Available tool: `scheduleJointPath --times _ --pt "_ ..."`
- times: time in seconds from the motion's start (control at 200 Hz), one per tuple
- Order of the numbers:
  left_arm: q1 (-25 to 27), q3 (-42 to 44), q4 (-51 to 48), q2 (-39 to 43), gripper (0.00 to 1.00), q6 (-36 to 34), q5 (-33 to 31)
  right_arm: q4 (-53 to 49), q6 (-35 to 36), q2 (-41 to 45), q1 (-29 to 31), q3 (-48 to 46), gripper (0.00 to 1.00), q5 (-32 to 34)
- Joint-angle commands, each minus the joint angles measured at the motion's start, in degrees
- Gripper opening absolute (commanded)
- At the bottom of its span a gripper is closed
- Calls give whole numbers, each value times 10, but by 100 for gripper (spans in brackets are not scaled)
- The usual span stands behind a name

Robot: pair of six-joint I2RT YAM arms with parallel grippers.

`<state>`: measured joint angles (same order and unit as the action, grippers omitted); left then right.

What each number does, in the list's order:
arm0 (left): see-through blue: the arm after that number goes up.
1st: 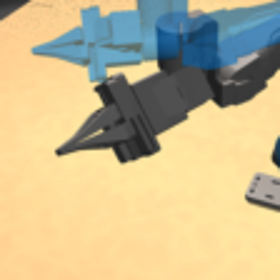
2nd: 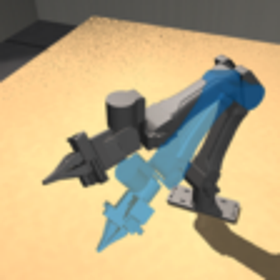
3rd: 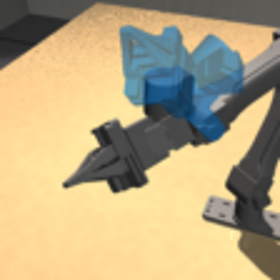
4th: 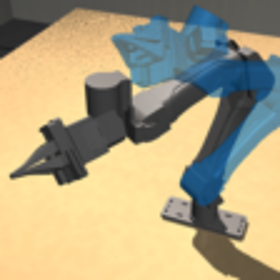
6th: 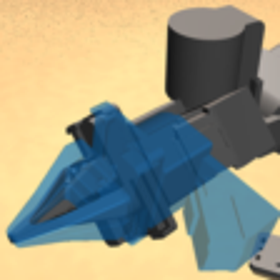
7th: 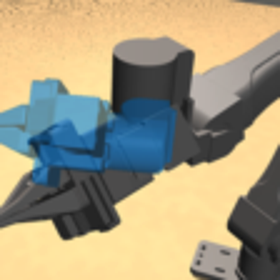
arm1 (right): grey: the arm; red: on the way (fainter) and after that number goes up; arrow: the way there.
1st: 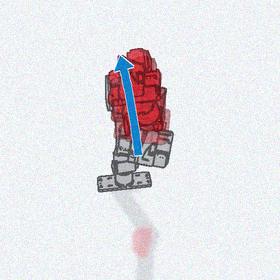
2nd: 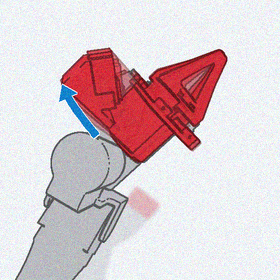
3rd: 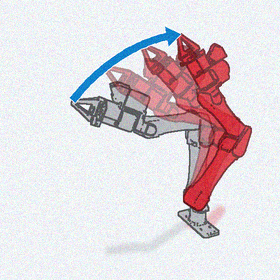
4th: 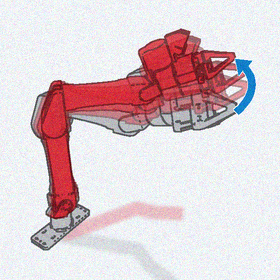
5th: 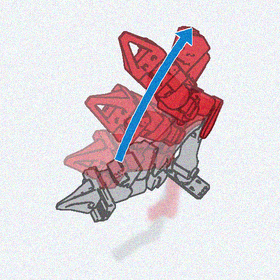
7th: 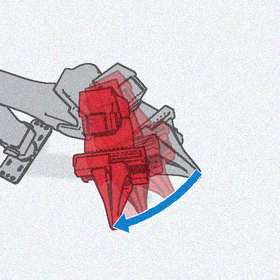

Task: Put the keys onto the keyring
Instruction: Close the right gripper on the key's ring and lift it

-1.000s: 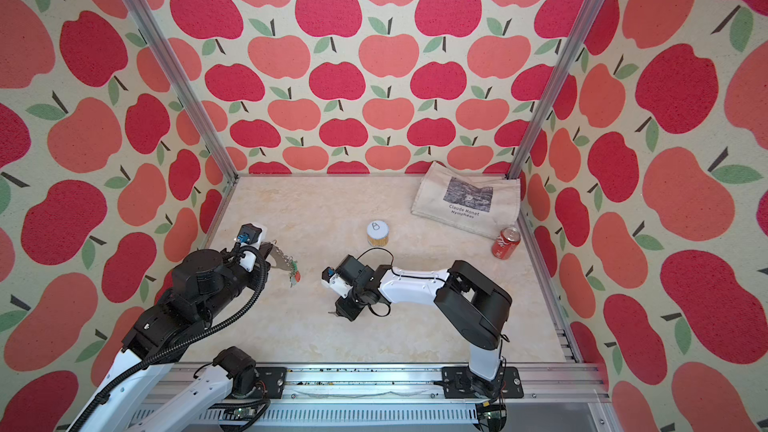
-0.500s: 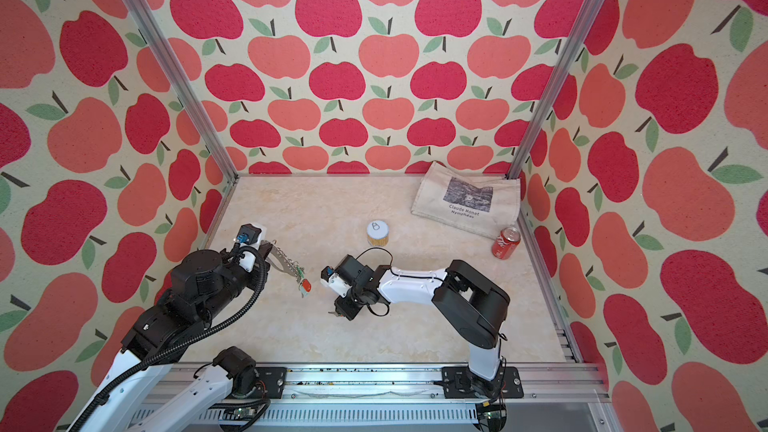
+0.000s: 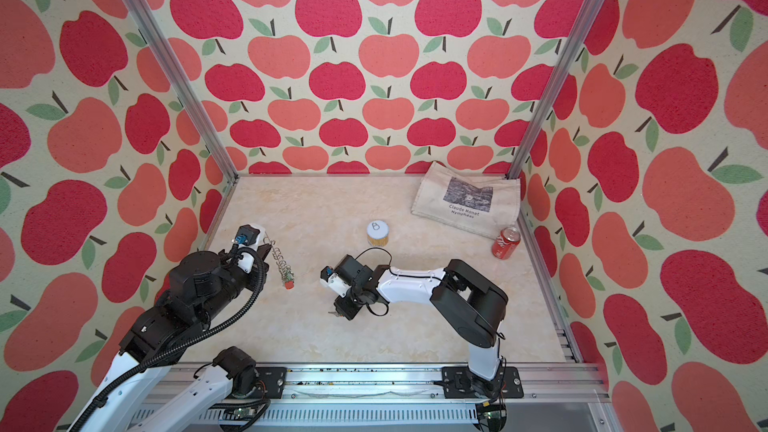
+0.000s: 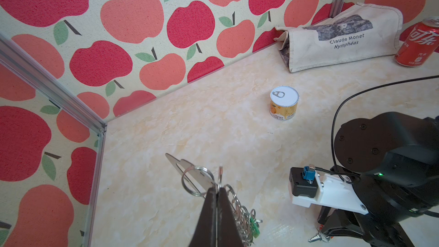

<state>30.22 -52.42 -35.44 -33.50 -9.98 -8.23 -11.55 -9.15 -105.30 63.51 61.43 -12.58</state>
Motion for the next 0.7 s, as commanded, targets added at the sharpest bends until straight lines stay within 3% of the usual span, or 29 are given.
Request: scheduleJointPath --times 0.0,0.415,0.695 --pt "-2 5 0 9 0 -7 -10 -4 -3 -11 0 14 17 -9" --pt "-2 6 -1 12 0 -7 -11 -17 -2 -16 2 18 17 -15" --pt "-2 6 0 13 0 -7 -12 -19 0 -11 1 15 0 -11"
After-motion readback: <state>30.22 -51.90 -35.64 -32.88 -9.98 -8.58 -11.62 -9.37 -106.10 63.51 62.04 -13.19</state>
